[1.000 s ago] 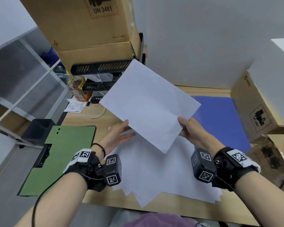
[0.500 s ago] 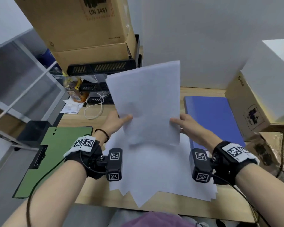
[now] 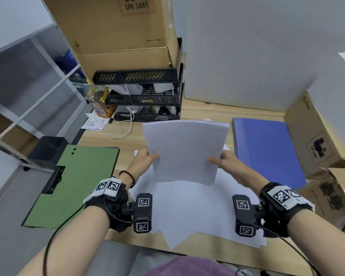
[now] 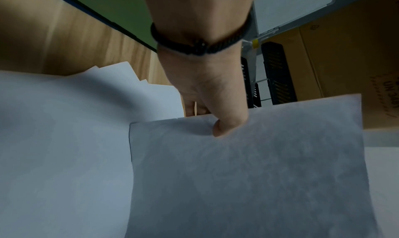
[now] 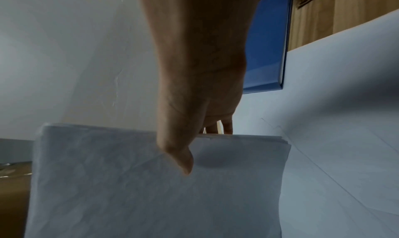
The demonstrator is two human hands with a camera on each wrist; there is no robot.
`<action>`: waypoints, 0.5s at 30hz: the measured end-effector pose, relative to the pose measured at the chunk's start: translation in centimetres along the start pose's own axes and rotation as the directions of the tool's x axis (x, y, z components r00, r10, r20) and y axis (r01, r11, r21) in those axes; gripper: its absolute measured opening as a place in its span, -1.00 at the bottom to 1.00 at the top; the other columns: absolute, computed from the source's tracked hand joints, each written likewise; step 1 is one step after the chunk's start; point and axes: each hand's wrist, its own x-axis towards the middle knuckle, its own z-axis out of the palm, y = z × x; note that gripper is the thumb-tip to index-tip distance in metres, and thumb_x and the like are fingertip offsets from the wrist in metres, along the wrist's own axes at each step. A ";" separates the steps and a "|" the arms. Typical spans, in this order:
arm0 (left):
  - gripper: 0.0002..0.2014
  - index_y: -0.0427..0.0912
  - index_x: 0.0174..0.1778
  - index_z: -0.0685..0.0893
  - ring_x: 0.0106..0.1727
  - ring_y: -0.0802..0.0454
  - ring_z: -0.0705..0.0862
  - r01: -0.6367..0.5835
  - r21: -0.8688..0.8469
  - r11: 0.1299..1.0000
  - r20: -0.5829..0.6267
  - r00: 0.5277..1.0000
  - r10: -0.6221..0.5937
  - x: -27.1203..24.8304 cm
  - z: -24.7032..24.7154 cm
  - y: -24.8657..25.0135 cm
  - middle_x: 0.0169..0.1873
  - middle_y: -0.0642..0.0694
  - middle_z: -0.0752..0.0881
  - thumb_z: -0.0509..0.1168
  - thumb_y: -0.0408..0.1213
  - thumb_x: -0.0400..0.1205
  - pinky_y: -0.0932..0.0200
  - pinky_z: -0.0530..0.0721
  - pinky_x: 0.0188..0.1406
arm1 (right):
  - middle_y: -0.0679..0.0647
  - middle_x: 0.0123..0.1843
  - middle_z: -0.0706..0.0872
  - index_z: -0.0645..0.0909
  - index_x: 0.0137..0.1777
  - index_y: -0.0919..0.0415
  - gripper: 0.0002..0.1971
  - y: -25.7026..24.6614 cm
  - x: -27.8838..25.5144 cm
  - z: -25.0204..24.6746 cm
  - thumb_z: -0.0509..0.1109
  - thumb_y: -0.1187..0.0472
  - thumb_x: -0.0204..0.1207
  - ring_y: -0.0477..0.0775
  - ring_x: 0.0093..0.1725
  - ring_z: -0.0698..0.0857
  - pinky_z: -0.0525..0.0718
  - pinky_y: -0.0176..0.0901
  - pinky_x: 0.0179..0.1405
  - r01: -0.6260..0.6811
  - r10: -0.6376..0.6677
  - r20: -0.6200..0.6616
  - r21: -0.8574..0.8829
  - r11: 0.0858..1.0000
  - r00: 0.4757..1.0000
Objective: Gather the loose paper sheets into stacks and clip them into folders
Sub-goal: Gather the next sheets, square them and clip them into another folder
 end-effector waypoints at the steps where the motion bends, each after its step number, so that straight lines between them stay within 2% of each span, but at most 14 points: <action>1: -0.71 -0.07 0.15 0.66 0.20 0.05 0.68 0.003 0.006 1.000 0.005 1.000 -0.003 0.0 0.0 0.0 0.13 0.01 0.74 0.20 -0.48 0.63 0.08 0.59 0.28 | -0.13 0.28 0.73 0.60 0.34 0.02 -0.71 -0.4 0.0 0.1 0.35 0.21 0.64 -0.06 0.31 0.68 0.61 -0.16 0.25 0.007 -0.007 0.003 0.003 1.000 1.000; 3: -0.66 -0.09 0.13 0.67 0.15 0.08 0.68 0.004 0.012 1.000 0.013 1.000 -0.004 -0.1 -0.1 0.3 0.07 0.04 0.75 0.15 -0.54 0.60 0.13 0.59 0.22 | -0.15 0.24 0.76 0.62 0.25 -0.06 -0.72 -1.1 0.0 0.3 0.42 0.22 0.59 -0.10 0.25 0.71 0.63 -0.22 0.18 0.027 -0.028 0.006 0.020 0.999 1.000; 6: -0.63 -0.09 0.04 0.67 0.04 0.22 0.65 -0.013 0.034 0.999 0.035 0.999 0.012 -0.6 -0.3 0.6 -0.02 0.10 0.73 0.14 -0.61 0.54 0.26 0.59 0.08 | -0.13 0.26 0.76 0.60 0.30 -0.09 -0.63 -1.4 -0.4 0.6 0.47 0.25 0.55 -0.13 0.24 0.72 0.65 -0.17 0.23 0.051 -0.052 0.030 0.025 0.998 0.998; 9: -0.64 -0.17 0.07 0.67 0.05 0.16 0.64 0.003 0.093 0.996 0.077 0.997 -0.010 -1.0 -0.3 -0.2 0.03 0.02 0.72 0.13 -0.62 0.52 0.31 0.57 0.02 | -0.18 0.28 0.73 0.56 0.29 -0.20 -0.62 -0.5 -0.9 0.9 0.47 0.20 0.56 -0.15 0.27 0.69 0.62 -0.15 0.29 0.016 -0.015 0.055 -0.005 1.000 0.998; 12: -0.62 -0.16 0.19 0.64 0.17 0.08 0.63 0.033 0.104 0.994 0.118 0.992 -0.046 -1.1 -0.2 -1.6 0.14 0.00 0.70 0.11 -0.58 0.57 0.36 0.56 -0.02 | -0.23 0.33 0.69 0.51 0.32 -0.26 -0.69 0.6 -1.4 1.3 0.37 0.04 0.63 -0.18 0.32 0.65 0.57 -0.17 0.34 -0.033 0.037 0.078 -0.048 0.998 0.996; 15: -0.65 -0.15 0.27 0.62 0.16 0.11 0.65 0.021 0.092 0.996 0.130 0.991 -0.033 -1.0 -0.3 -2.1 0.15 0.02 0.70 0.12 -0.50 0.63 0.41 0.56 -0.05 | -0.22 0.34 0.69 0.51 0.43 -0.13 -0.65 0.4 -1.4 1.7 0.22 -0.09 0.68 -0.23 0.30 0.67 0.60 -0.26 0.26 -0.053 0.060 0.081 -0.092 0.994 0.995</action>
